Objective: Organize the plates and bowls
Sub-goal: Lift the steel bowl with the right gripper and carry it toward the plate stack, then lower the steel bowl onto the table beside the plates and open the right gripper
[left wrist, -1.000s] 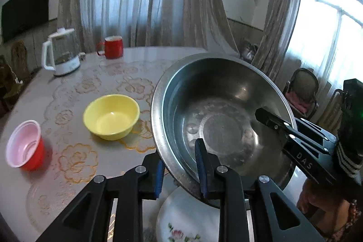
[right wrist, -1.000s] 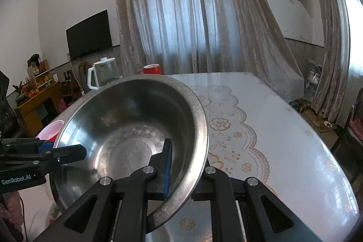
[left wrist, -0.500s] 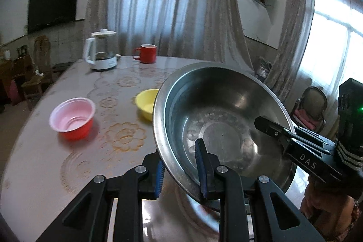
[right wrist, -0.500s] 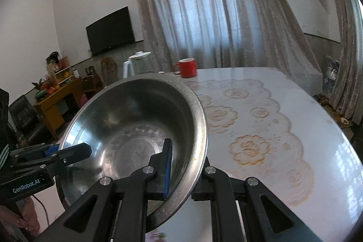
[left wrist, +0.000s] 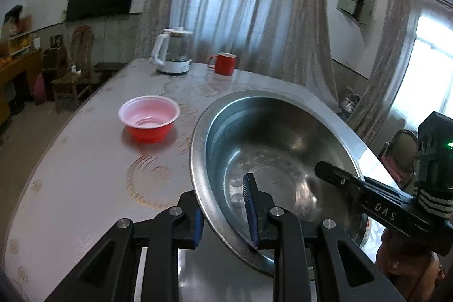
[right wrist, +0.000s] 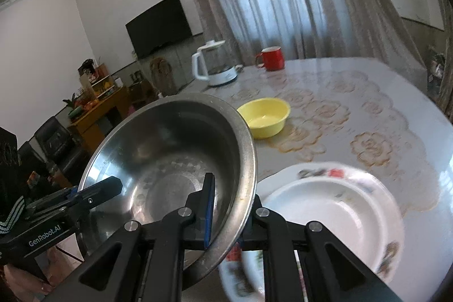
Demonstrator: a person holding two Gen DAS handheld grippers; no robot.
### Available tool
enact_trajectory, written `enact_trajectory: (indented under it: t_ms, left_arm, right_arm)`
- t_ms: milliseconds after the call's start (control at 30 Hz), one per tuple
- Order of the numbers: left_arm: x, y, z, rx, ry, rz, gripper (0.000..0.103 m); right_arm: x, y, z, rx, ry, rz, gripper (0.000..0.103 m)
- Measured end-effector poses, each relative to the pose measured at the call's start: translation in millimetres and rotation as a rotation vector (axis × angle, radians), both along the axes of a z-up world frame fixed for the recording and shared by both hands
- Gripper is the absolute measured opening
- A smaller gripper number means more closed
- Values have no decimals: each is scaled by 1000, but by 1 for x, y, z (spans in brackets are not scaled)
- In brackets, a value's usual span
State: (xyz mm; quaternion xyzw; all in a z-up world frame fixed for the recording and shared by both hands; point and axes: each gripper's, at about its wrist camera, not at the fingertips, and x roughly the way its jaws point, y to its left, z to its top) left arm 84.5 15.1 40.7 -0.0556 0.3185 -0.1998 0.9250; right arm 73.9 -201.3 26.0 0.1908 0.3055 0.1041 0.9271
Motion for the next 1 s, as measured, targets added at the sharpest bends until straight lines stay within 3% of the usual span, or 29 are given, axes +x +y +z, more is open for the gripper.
enact_trajectory:
  t_ms: [467,1000]
  left_arm:
    - [5,45,-27,35,40,112,25]
    - [32,38,-57,94,90,127,25]
  right_arm:
    - [28,59,-27,16,108,114,14]
    - [42,77,-53,-6,223,108,15]
